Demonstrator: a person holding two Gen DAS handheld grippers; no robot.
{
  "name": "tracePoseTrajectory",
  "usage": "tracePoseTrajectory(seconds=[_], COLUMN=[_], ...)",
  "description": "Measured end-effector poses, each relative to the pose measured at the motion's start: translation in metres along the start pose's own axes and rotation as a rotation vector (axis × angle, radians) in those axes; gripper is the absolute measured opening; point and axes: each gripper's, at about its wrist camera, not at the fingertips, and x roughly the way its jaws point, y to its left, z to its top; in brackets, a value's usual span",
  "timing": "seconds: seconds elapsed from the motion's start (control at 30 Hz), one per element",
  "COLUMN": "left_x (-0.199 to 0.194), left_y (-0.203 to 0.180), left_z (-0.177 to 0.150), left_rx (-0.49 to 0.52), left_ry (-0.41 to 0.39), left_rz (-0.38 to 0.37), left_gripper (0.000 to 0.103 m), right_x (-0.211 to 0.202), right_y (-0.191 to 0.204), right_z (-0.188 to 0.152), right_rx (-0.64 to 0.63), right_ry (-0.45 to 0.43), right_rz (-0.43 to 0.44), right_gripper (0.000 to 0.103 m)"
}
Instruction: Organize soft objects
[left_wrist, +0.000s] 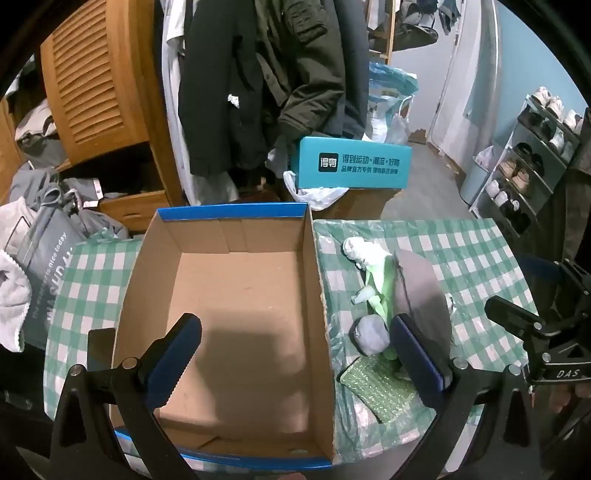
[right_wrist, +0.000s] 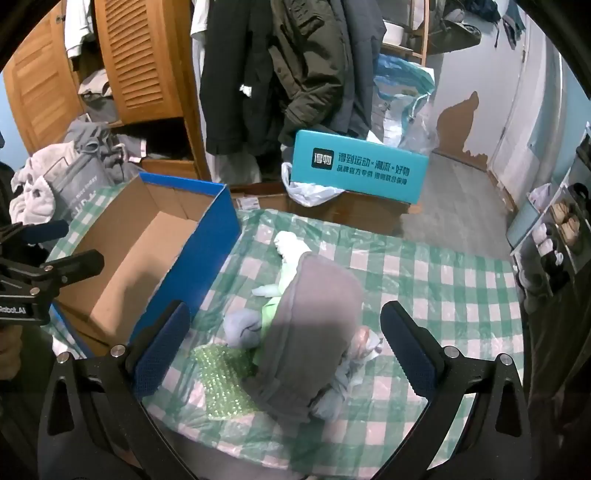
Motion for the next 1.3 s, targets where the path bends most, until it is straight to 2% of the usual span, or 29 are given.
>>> tracePoseTrajectory(seconds=[0.3, 0.43, 0.77, 1.3], left_x=[-0.0014, 0.0014, -0.0020, 0.0018], left_y=[0.0015, -0.0020, -0.0020, -0.0028], left_z=[0.0092, 0.0002, 0.0013, -0.0002], left_rx=[0.005, 0.007, -0.017, -0.022], left_ry=[0.008, -0.004, -0.019, 0.001], left_rz=[-0.006, -0.010, -0.040, -0.064], left_gripper=[0.103, 0.103, 0.103, 0.103], right_x=[0.0001, 0.0001, -0.0004, -0.0009], right_y=[-0.0002, -0.0004, -0.0009, -0.0008], right_z=[-0.0004, -0.0002, -0.0003, -0.0010], right_rx=[-0.001, -0.001, 0.000, 0.001], right_ry=[-0.001, 0.002, 0.003, 0.002], right_rz=[-0.001, -0.001, 0.000, 0.001], right_gripper=[0.101, 0.101, 0.101, 0.101])
